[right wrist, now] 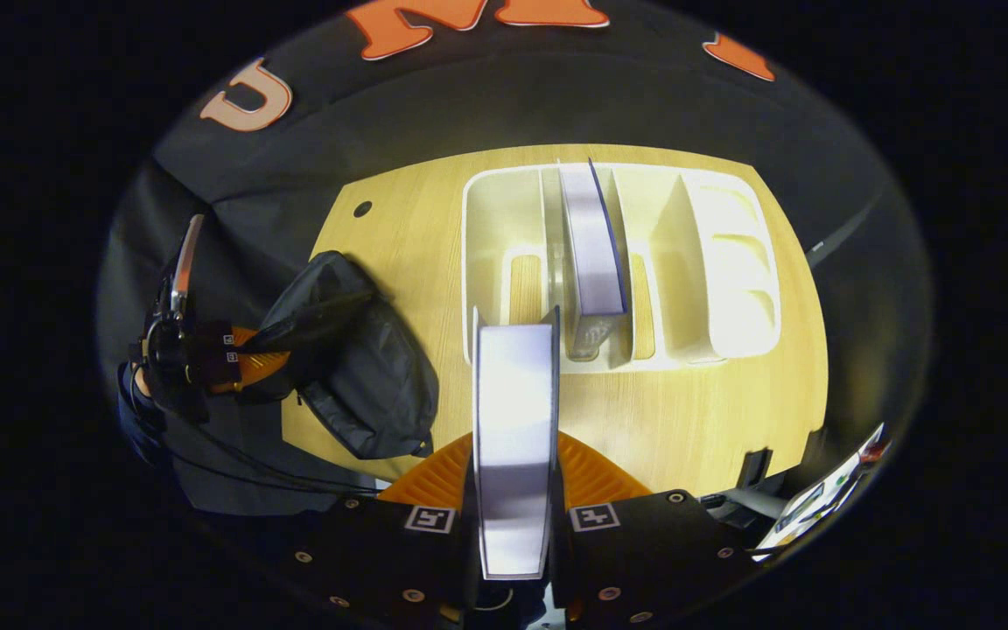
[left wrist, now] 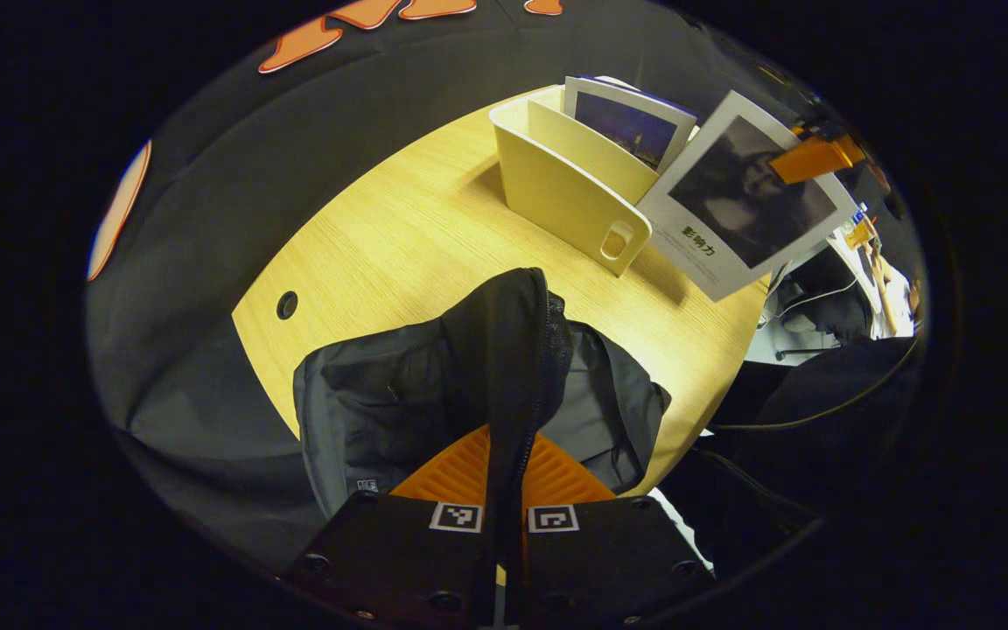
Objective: Open the schoolbag, grab two books from the bookshelf and put them into the schoolbag.
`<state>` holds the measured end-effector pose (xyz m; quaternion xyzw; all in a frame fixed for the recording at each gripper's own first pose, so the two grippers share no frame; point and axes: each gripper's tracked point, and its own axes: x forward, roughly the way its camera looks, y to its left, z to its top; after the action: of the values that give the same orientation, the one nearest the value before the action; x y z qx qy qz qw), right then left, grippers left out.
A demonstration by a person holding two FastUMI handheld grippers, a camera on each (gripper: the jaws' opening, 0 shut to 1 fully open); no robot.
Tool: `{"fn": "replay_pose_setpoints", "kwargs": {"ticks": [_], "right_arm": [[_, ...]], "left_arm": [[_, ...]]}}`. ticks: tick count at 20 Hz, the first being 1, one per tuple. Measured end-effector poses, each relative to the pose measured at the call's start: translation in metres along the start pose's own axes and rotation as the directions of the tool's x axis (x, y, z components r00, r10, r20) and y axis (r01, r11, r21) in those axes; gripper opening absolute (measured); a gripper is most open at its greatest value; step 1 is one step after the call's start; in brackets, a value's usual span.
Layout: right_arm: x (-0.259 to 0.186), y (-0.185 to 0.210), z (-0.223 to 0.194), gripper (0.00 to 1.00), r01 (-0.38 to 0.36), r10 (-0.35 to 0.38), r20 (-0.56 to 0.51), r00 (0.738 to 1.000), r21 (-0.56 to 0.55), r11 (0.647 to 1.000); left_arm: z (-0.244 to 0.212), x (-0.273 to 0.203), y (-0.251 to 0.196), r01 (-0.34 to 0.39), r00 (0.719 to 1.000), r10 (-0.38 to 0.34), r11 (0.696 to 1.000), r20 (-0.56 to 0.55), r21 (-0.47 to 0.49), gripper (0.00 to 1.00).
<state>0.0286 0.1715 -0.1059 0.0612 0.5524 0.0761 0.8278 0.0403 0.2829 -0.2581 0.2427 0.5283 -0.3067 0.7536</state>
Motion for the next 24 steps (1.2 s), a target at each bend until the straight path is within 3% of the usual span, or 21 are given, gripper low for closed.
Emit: {"fn": "replay_pose_setpoints", "kwargs": {"ticks": [5,10,17,24], "right_arm": [[-0.002,-0.012,-0.031,0.33,-0.117,0.111,0.048,0.993,0.149,0.982],[0.003,0.001,-0.041,0.33,-0.267,0.250,0.101,0.963,0.233,0.935],[0.017,0.043,-0.041,0.32,-0.461,0.430,0.169,0.887,0.269,0.846],[0.036,0.087,-0.031,0.31,-0.581,0.532,0.234,0.814,0.308,0.753]], "left_arm": [[0.000,-0.001,-0.003,0.010,1.000,-0.010,1.000,-0.002,-0.011,0.05],[0.001,-0.002,-0.006,0.016,1.000,-0.015,1.000,0.002,-0.019,0.05],[0.008,-0.005,-0.014,0.031,0.999,-0.026,0.995,0.048,-0.095,0.05],[0.014,-0.007,-0.020,0.054,0.993,-0.033,0.980,0.110,-0.191,0.05]]}}
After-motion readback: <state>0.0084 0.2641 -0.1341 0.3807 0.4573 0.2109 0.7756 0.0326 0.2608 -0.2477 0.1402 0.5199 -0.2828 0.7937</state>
